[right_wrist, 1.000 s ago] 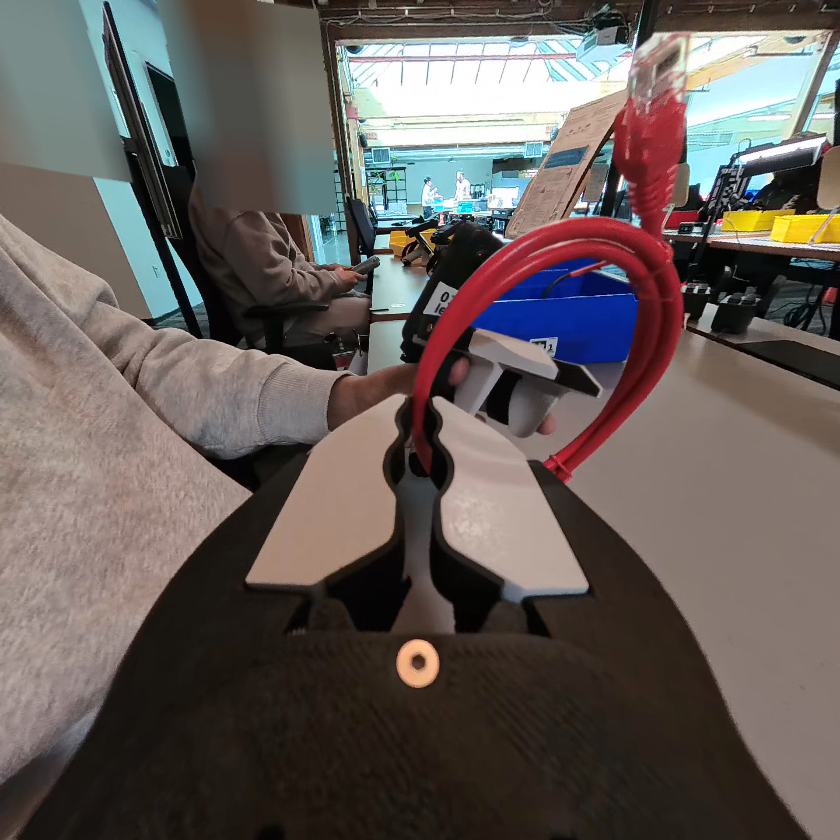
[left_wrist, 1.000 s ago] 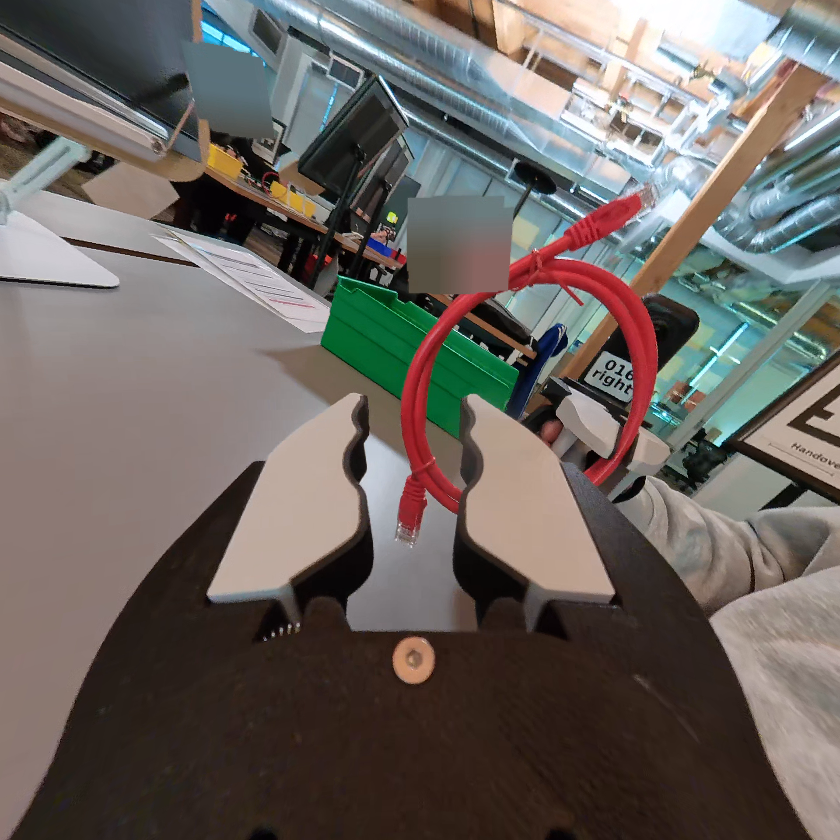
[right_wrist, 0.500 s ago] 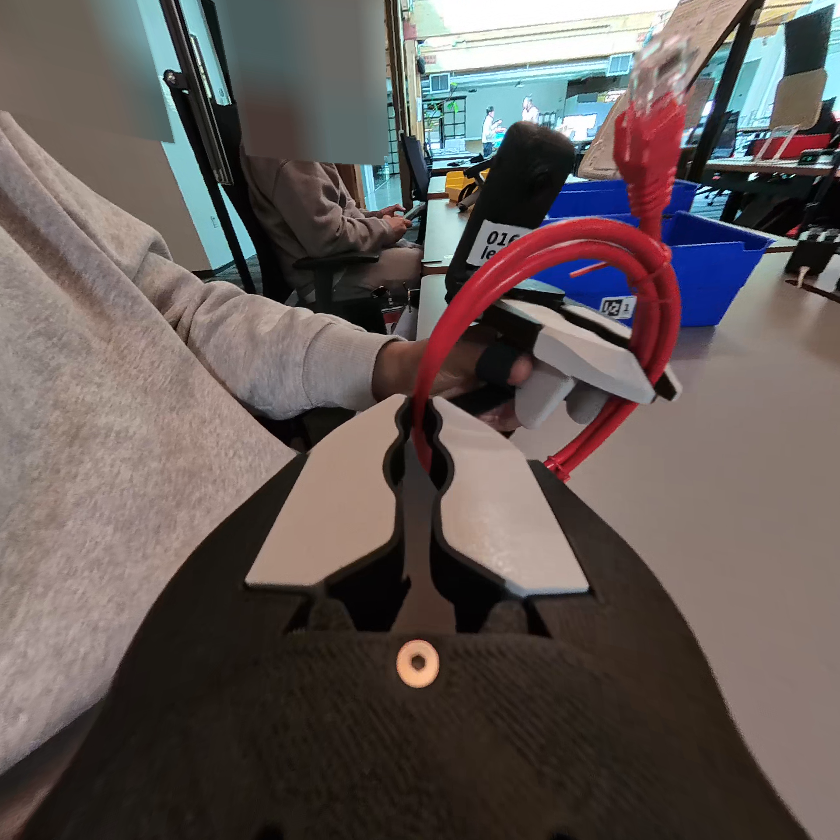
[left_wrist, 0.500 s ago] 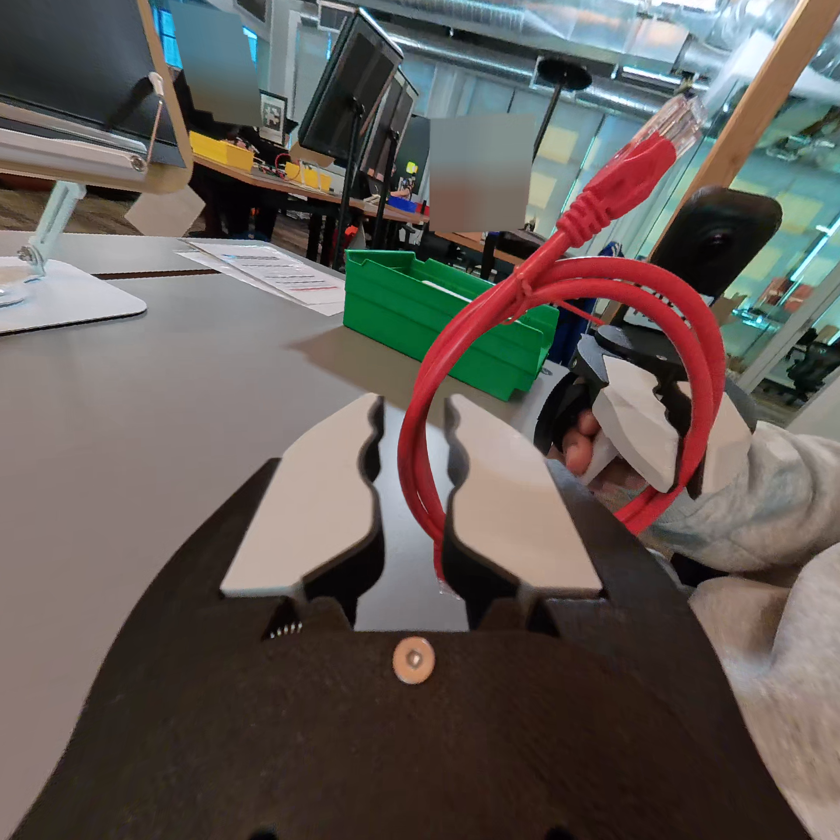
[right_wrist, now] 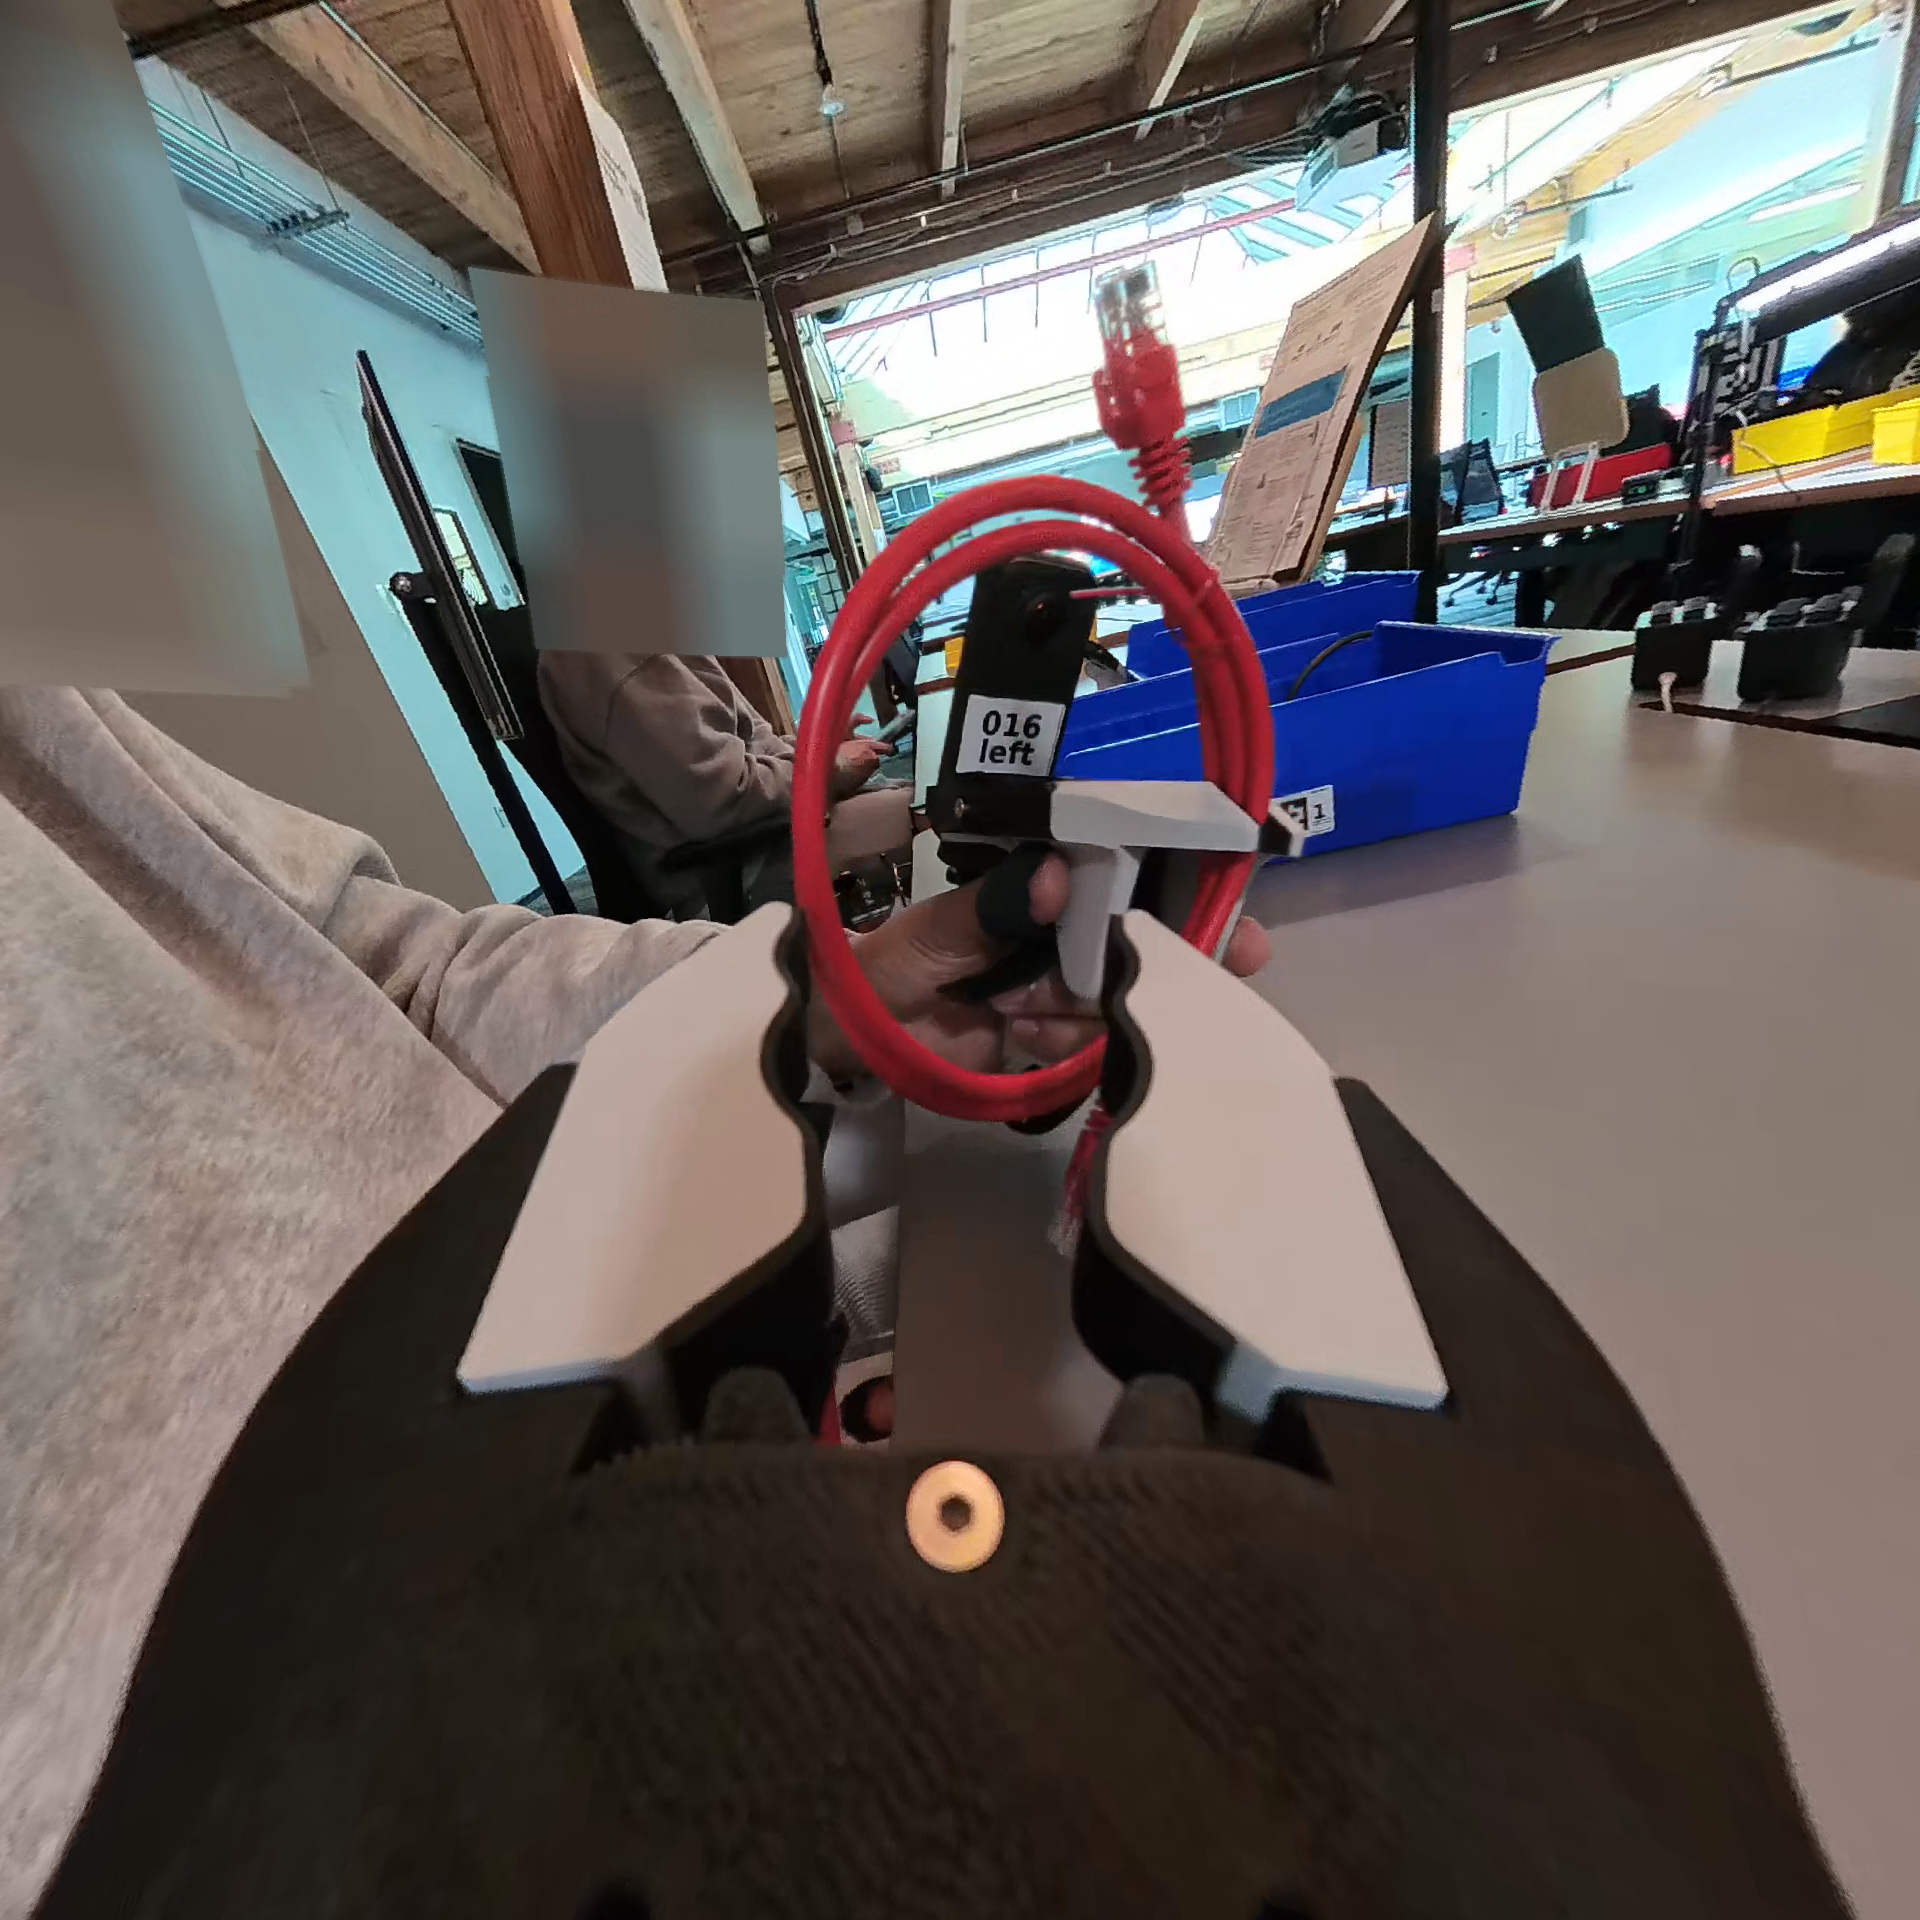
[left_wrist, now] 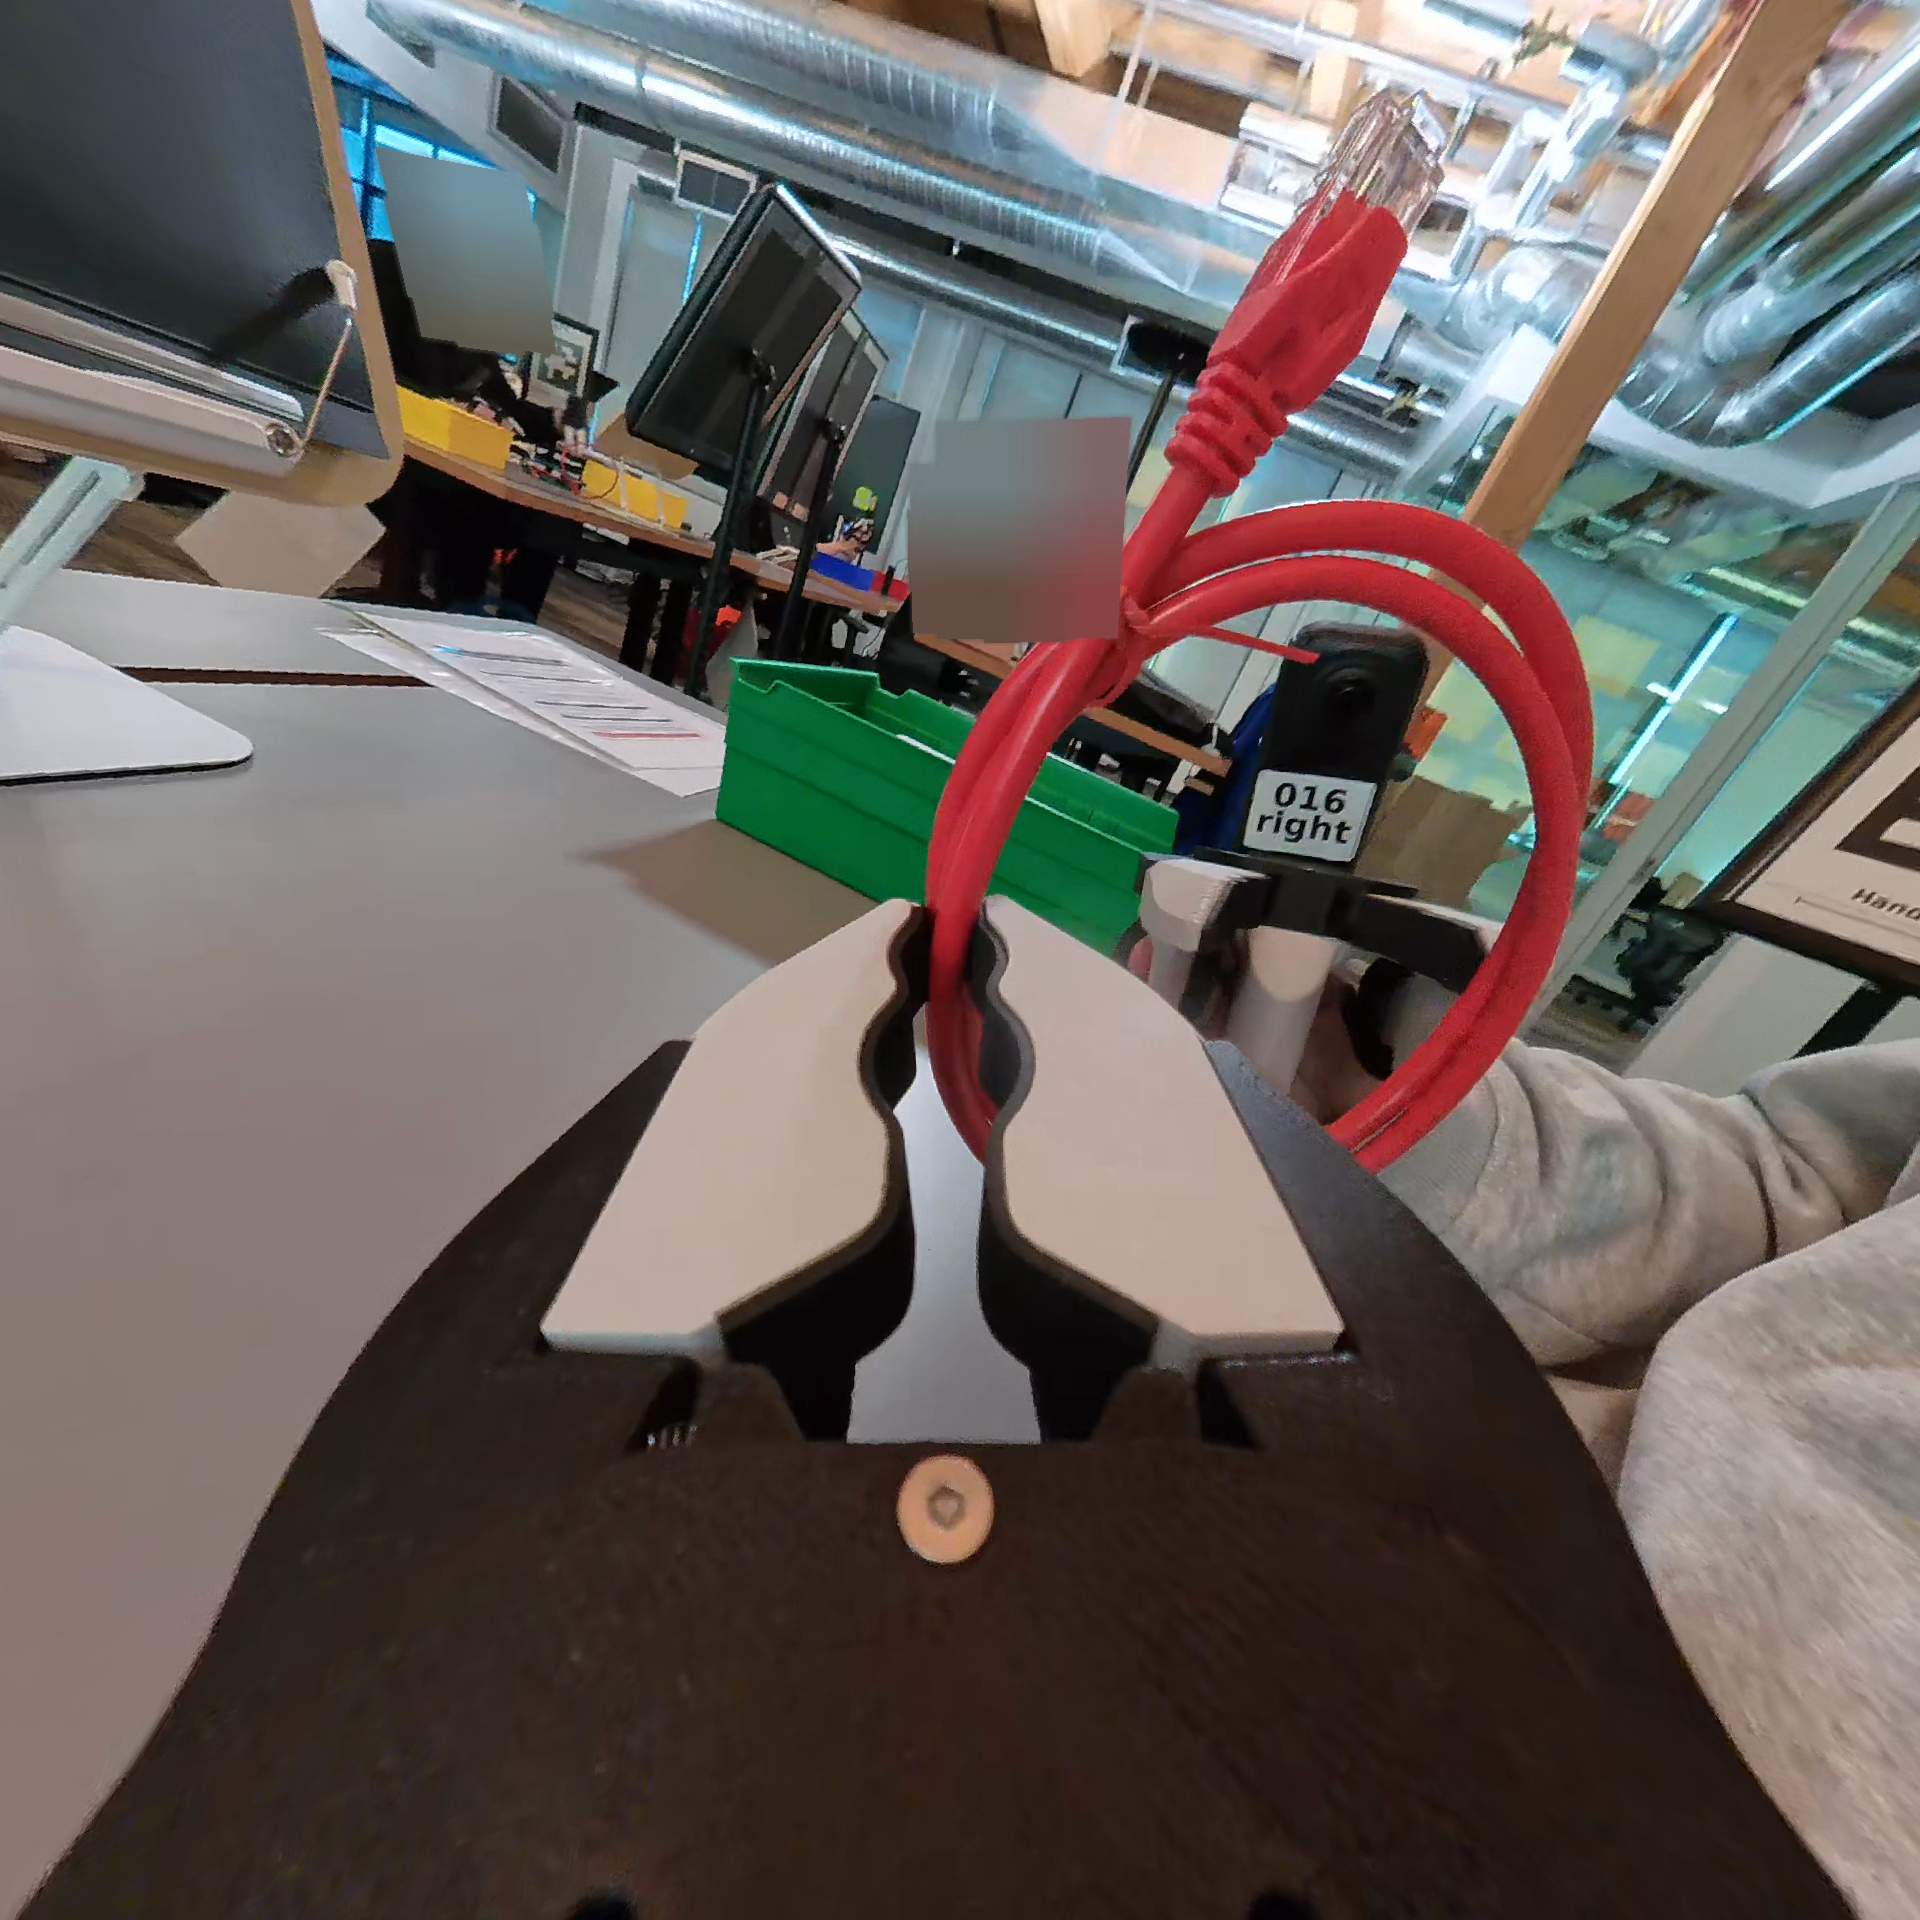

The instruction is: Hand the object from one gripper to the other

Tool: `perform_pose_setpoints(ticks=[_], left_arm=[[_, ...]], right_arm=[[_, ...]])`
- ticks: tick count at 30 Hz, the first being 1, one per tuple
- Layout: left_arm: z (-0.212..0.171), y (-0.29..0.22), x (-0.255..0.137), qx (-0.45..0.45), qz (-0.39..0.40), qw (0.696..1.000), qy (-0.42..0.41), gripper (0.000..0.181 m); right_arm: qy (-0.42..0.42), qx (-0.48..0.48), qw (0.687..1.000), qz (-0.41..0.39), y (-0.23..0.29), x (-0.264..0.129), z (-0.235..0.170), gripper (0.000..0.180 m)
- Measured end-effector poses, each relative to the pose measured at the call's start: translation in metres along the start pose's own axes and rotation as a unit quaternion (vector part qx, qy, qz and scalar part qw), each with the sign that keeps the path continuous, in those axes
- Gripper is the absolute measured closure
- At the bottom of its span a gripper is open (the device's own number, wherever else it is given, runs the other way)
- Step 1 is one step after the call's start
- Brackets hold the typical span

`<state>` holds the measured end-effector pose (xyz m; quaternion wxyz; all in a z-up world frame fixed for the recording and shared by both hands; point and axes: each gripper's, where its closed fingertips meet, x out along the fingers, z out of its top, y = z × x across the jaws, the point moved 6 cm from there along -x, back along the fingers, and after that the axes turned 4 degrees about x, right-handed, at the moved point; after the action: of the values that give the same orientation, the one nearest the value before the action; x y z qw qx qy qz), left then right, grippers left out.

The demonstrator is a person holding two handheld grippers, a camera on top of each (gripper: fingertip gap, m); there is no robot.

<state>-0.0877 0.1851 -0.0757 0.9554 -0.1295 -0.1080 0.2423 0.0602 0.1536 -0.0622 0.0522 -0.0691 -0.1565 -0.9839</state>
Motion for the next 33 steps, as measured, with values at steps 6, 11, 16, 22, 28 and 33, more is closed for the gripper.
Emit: perform_pose_setpoints(ticks=[6, 11, 16, 22, 28, 33], left_arm=[[0.000, 0.001, -0.001, -0.009, -0.003, 1.000, -0.003, 0.175], [-0.003, -0.002, 0.002, -0.005, -0.015, 1.000, 0.009, 0.175], [-0.008, -0.007, 0.008, 0.008, -0.024, 0.999, 0.030, 0.175], [-0.012, -0.011, 0.011, 0.013, -0.036, 0.998, 0.045, 0.175], [-0.018, -0.018, 0.016, -0.001, -0.075, 0.995, 0.067, 0.175], [-0.031, -0.032, 0.026, -0.035, -0.133, 0.985, 0.101, 0.175]], right_arm=[[-0.012, 0.003, 1.000, -0.008, -0.003, -0.003, 0.003, 0.127], [-0.020, -0.001, 0.999, -0.029, -0.007, -0.006, 0.005, 0.129], [-0.029, 0.000, 0.999, -0.034, -0.009, -0.008, 0.007, 0.128], [-0.031, 0.001, 0.999, -0.040, -0.010, -0.008, 0.006, 0.125], [-0.036, -0.005, 0.998, -0.052, -0.012, -0.010, 0.008, 0.125], [-0.041, -0.078, 0.992, -0.090, -0.011, -0.014, 0.014, 0.136]])
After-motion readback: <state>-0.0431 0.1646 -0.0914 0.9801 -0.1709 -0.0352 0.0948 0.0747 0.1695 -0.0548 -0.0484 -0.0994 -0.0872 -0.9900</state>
